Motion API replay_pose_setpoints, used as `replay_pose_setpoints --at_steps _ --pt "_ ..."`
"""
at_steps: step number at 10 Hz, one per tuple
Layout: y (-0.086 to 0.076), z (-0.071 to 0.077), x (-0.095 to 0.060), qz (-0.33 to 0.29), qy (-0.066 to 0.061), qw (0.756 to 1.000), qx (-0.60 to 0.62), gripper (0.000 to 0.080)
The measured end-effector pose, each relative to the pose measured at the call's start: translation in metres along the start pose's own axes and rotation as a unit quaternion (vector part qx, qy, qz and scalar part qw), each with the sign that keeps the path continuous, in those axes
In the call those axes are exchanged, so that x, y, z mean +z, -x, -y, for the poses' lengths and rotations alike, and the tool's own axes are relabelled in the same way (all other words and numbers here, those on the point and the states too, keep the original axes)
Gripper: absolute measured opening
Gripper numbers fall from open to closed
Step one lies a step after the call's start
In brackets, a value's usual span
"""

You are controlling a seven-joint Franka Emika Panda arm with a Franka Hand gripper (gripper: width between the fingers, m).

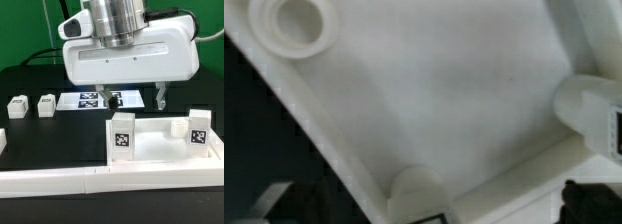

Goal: Assemble square table

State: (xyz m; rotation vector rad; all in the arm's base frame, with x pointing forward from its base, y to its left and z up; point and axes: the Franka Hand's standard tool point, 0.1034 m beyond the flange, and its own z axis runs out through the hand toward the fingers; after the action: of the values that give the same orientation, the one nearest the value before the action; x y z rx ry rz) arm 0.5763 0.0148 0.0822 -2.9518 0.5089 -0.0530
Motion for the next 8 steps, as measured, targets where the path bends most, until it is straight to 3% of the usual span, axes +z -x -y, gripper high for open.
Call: replay_pose_setpoints --at_steps 2,6,8 --pt "-0.002 -0.021 0.006 -0.025 0.01 0.995 -0.097 0.0649" --pt "-0.002 -0.021 0.008 -0.022 0.016 0.991 -0.132 0.0649" --pt "0.004 -0.03 0.036 -0.003 0.025 0.992 -0.12 0.0649"
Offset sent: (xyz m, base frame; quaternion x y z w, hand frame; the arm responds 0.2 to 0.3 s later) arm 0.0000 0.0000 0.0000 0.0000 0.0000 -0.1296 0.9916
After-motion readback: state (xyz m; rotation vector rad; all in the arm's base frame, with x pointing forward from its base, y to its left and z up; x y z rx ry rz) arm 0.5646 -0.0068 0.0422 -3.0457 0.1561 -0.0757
